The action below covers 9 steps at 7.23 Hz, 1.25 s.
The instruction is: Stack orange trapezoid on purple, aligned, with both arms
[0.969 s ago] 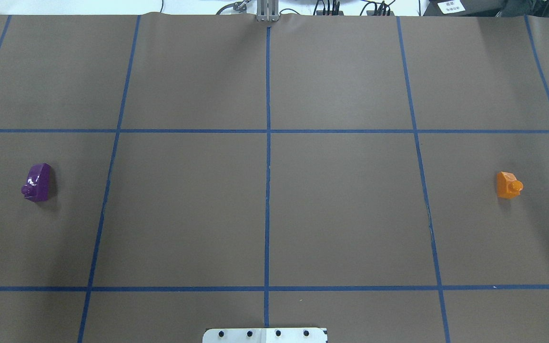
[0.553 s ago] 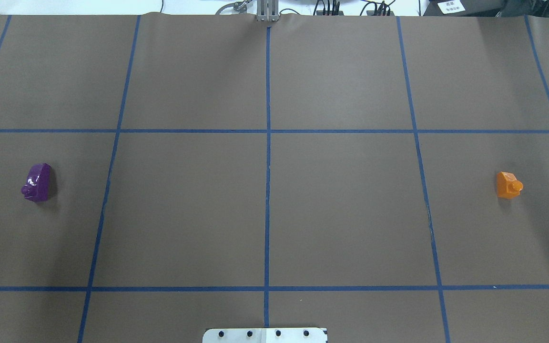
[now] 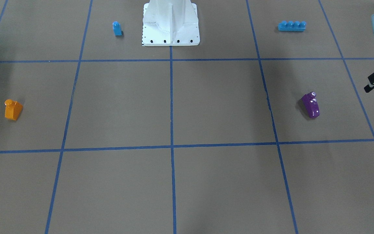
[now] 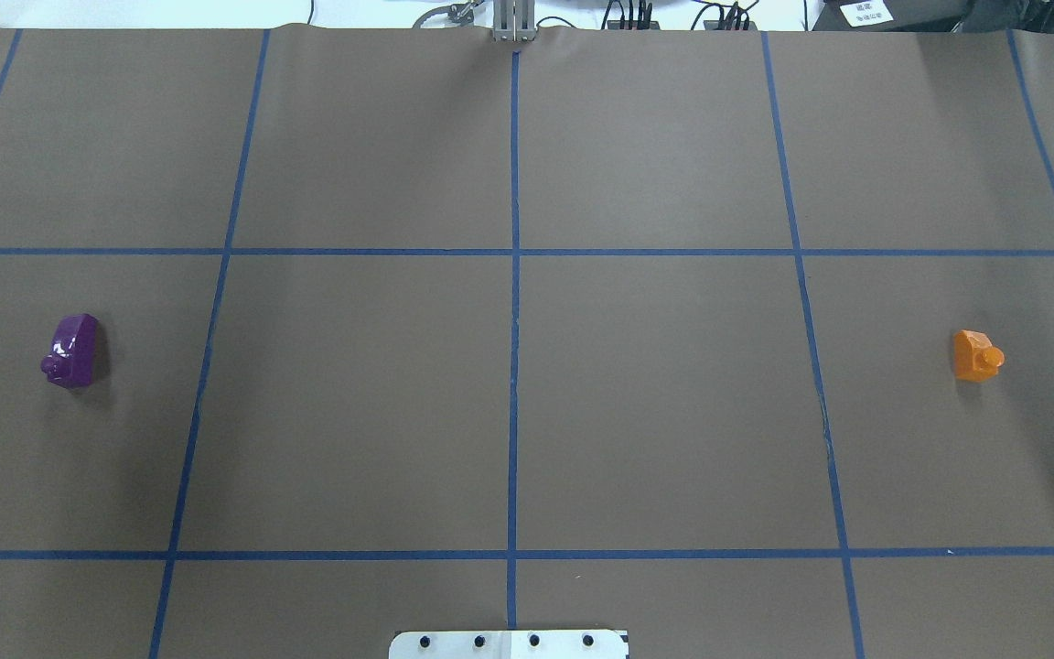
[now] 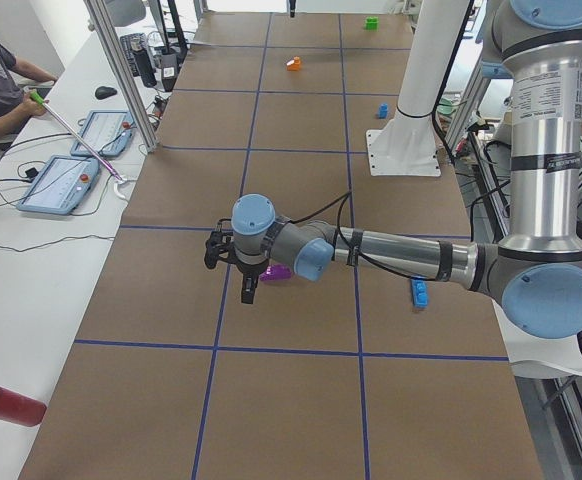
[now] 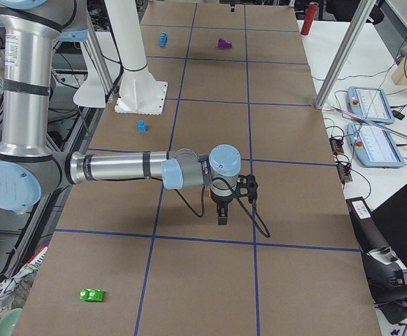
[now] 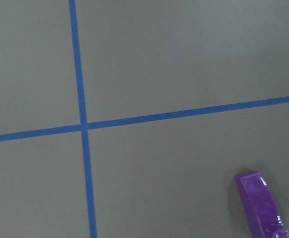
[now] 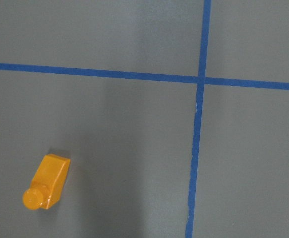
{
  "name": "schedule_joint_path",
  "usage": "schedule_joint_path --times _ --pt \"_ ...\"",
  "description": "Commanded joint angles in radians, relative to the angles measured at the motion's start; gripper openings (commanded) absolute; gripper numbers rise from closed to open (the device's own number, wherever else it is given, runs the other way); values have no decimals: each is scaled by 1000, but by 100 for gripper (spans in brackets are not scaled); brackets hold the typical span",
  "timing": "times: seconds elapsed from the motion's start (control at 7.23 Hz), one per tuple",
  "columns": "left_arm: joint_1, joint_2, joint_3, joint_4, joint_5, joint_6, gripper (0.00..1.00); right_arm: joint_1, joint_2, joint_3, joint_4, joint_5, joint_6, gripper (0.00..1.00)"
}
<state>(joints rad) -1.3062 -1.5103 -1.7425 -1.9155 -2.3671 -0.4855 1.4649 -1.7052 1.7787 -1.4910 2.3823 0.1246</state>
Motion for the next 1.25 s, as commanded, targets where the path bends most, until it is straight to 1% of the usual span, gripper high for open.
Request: schedule_joint_path --times 0.0,0.14,0.28,0.42,0.69,0.83,0.97,1.11 --pt "165 -45 1 -16 14 -225 100 0 -1 -1 0 15 -8 100" --pt "241 -73 -2 -16 81 -333 100 -2 -1 -1 0 15 -10 100" --pt "321 -74 9 -16 138 -364 100 -3 -1 -2 0 17 -10 100" --pt "347 -71 26 -17 172 -372 100 -5 -1 -4 0 15 -11 100" --pt "376 -76 52 -19 173 -369 100 -6 -1 -2 0 15 -11 100" --pt "399 -77 54 -19 173 -389 100 -6 -1 -2 0 17 -11 100" --pt "439 -103 55 -14 180 -441 100 -8 -1 -2 0 17 -11 100" --pt "450 -102 54 -17 184 -446 100 -8 -1 -1 0 17 -11 100"
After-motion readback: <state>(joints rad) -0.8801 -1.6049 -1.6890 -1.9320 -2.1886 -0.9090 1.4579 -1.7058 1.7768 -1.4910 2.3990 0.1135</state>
